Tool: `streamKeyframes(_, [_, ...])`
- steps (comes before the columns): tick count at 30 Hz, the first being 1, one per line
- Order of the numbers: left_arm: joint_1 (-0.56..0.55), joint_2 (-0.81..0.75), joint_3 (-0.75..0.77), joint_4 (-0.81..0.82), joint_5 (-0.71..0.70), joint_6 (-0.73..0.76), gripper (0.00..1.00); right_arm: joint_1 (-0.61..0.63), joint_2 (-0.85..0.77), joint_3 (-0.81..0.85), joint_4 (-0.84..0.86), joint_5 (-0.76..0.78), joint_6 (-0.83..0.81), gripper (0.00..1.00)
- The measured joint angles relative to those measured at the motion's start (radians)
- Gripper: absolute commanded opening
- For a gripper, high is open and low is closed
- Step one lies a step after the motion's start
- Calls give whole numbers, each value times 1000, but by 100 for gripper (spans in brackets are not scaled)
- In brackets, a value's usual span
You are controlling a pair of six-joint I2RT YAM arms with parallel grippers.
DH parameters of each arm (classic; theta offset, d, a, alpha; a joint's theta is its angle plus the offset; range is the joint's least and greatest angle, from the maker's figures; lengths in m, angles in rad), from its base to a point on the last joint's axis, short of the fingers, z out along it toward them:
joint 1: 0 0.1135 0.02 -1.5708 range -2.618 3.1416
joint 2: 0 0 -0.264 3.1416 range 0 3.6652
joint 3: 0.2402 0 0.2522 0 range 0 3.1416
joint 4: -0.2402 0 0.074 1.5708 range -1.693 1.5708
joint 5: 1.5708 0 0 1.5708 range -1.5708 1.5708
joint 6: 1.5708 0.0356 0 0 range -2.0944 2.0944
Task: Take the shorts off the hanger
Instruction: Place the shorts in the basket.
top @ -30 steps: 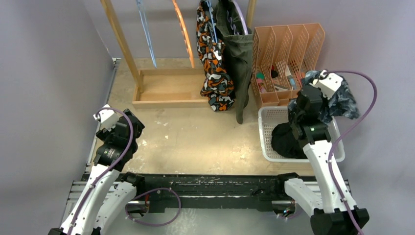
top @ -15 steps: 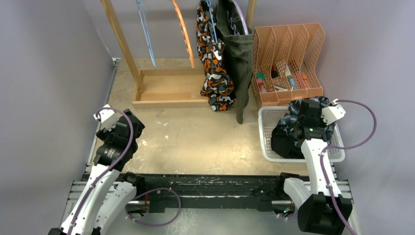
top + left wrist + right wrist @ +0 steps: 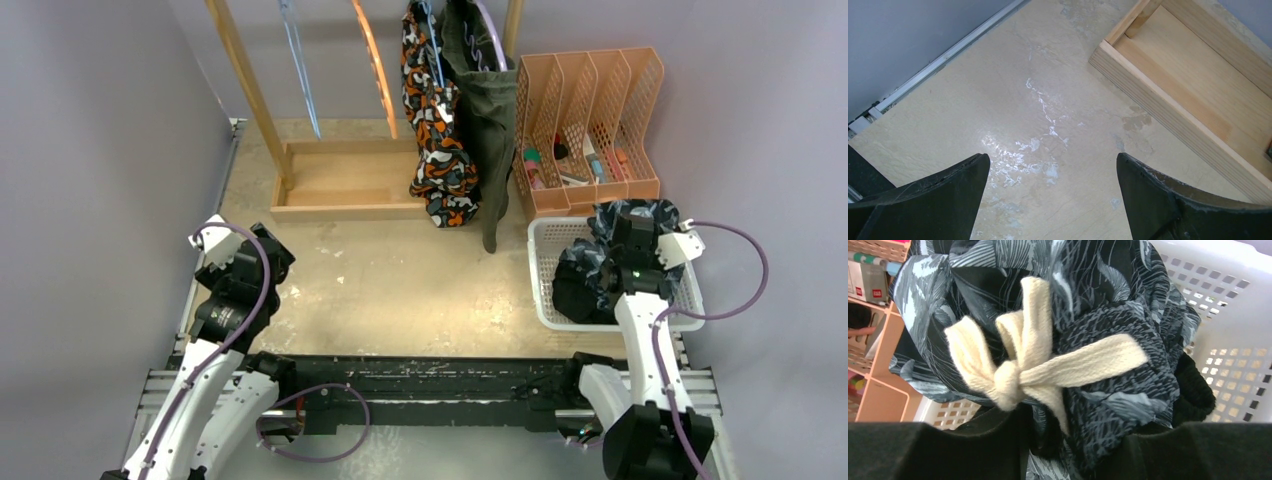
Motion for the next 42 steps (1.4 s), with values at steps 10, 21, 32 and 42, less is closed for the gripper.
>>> streamKeyframes(10, [0,-18,0,1,6,7,98,0,-114,210,-225,-15,27,72])
streamKeyframes(21, [0,-20,0,1,8,14,98,0,-155,357,-77,-179,-239,59])
streamKeyframes(32, [0,-20,0,0,7,14,98,0,182,-29,14,-130,-37,62])
streamKeyframes(42, [0,-6,0,1,7,14,98,-2,41,26,17,-253,-43,66])
